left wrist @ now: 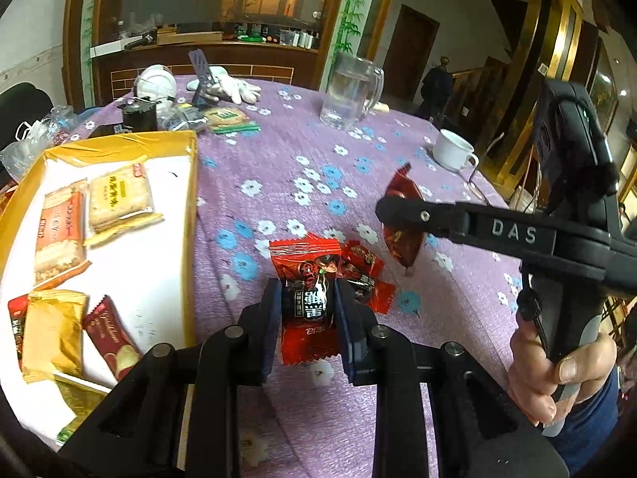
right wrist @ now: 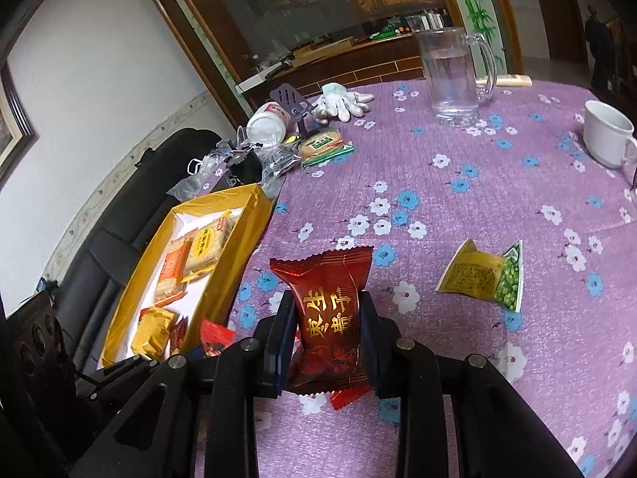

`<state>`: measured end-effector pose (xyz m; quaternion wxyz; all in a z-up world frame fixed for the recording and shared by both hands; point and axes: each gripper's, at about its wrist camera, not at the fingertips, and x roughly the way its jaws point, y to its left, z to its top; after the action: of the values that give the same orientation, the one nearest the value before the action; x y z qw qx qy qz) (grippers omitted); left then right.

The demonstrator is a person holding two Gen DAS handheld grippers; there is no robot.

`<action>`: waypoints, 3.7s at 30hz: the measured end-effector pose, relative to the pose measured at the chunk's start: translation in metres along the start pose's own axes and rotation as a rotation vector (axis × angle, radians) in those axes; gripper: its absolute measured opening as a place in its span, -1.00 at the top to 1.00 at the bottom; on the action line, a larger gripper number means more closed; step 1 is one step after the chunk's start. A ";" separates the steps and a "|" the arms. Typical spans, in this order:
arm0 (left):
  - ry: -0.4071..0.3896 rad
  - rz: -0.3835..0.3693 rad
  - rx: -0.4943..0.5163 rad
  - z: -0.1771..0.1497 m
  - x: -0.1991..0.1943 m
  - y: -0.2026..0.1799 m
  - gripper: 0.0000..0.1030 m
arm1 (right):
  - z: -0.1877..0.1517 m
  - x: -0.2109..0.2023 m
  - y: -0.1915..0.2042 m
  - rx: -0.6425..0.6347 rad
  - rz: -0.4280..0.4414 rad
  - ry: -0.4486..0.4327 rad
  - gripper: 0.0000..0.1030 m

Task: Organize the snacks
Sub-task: 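Carry the red candy in the left tool while the right tool carries its red candy over the box, then lower both red candies into the white box and open both tools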

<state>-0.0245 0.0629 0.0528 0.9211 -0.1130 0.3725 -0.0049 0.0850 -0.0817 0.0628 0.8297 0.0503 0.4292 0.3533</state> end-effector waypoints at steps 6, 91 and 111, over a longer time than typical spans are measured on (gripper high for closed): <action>-0.027 0.000 -0.045 0.004 -0.014 0.022 0.55 | -0.003 -0.002 0.021 -0.019 0.014 0.003 0.41; 0.013 0.218 -0.210 -0.021 -0.002 0.124 0.54 | -0.011 0.138 0.175 -0.303 -0.043 0.103 0.40; 0.007 0.224 -0.207 -0.022 -0.004 0.125 0.54 | -0.012 0.138 0.175 -0.298 -0.037 0.106 0.39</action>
<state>-0.0514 0.1804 0.0137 0.8980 -0.1651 0.3844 0.1360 0.0336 0.1329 0.0300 0.8106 -0.0999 0.4159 0.3998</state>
